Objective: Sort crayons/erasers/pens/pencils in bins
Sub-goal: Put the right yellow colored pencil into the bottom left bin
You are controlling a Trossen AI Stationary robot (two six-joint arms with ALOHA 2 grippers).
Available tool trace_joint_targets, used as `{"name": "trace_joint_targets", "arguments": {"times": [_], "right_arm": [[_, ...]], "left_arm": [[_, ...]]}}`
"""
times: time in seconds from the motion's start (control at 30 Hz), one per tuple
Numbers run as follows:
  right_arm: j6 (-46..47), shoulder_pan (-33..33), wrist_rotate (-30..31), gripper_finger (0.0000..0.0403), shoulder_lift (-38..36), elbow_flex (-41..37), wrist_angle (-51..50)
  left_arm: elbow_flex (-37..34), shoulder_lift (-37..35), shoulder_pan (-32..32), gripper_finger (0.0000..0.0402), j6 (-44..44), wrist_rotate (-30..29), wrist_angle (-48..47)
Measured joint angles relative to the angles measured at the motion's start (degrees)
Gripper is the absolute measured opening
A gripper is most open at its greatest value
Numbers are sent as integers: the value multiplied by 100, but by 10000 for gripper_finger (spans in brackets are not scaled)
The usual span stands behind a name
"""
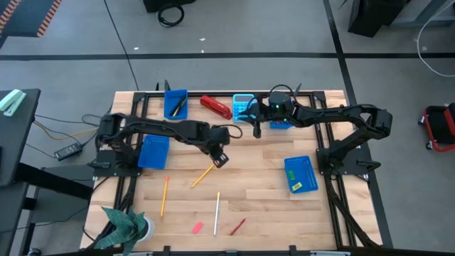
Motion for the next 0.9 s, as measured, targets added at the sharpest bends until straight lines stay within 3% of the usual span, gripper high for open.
{"name": "trace_joint_targets", "arguments": {"times": [0.23,0.37,0.5,0.7,0.8,0.9], "right_arm": [[333,8,13,87,-90,7,-116],[1036,-15,14,87,-325,155,-169],[1151,-41,17,87,-636,549,-237],[1644,106,-189,87,-1175,1175,-1818],[2041,351,-194,87,-1289,1041,-2857],[2293,683,-183,87,-1414,705,-3035]], "left_arm": [[503,430,-380,112,-108,-95,-379],[471,440,-547,114,-79,-553,-589],[468,441,-685,109,-92,-1134,-831],[468,442,-909,106,-21,-2067,-530],[468,445,-927,107,-191,-2123,-484],[468,446,-1013,107,-845,-1972,-517]]}}
